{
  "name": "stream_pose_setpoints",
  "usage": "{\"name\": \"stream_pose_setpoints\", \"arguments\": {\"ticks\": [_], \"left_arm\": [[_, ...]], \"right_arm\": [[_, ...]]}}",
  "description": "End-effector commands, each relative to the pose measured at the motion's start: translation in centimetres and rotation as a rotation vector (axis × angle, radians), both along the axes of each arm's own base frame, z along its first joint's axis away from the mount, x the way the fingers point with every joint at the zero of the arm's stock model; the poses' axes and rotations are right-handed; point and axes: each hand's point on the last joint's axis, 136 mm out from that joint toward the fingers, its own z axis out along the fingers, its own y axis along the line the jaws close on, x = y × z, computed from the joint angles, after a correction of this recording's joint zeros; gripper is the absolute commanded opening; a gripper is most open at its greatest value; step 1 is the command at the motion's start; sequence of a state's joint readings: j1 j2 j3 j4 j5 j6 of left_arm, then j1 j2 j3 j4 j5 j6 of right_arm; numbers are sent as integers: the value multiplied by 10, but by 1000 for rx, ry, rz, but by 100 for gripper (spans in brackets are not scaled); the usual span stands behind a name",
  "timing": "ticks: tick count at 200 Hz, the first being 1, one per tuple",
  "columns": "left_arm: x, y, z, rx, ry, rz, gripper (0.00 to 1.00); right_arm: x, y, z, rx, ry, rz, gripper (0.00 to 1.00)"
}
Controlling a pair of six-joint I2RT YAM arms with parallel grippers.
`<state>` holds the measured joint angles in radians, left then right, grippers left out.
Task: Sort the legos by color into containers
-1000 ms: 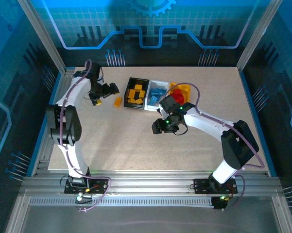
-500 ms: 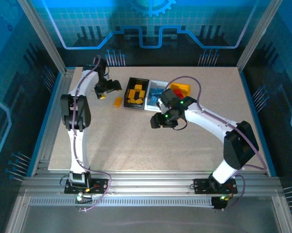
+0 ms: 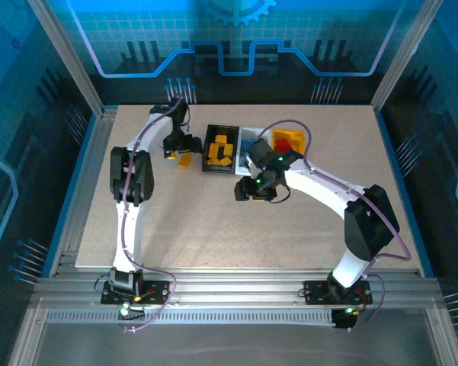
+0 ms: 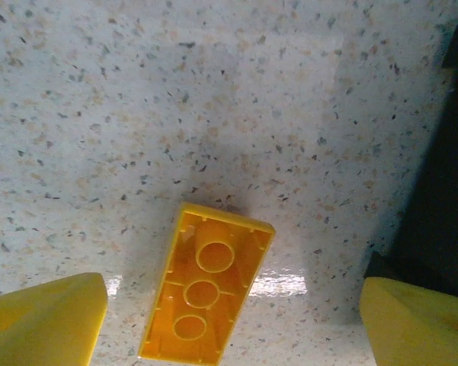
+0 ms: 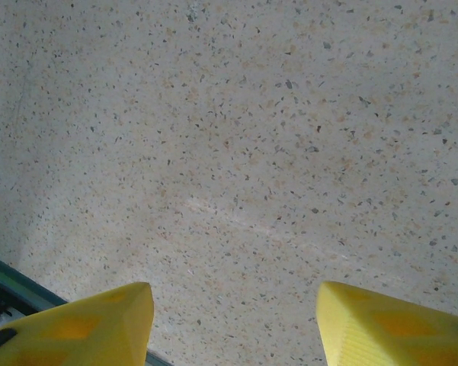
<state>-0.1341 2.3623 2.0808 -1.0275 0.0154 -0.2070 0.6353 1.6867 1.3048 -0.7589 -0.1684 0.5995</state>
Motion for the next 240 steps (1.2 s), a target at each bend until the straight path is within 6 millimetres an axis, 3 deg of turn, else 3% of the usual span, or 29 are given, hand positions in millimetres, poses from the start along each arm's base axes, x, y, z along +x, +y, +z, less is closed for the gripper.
{"name": "stream_pose_setpoints", "arguments": {"ticks": [1,82,145,193,240], "left_arm": [[-13,9,-17,49,63,-20,85],[-21,26,-36,114,101,-36,70],[-33,31,-40,85,110,-19,44],[-53,27,-35,30,108,1,35],[-78,15,-6,-74,57,70,35]], "right_arm": [[-7,6,3,2,18,20,60],[-10,3,1,-8,18,26,60],[-11,6,2,-13,10,23,60],[-5,17,6,-9,-2,42,60],[3,23,13,-8,-25,60,60]]}}
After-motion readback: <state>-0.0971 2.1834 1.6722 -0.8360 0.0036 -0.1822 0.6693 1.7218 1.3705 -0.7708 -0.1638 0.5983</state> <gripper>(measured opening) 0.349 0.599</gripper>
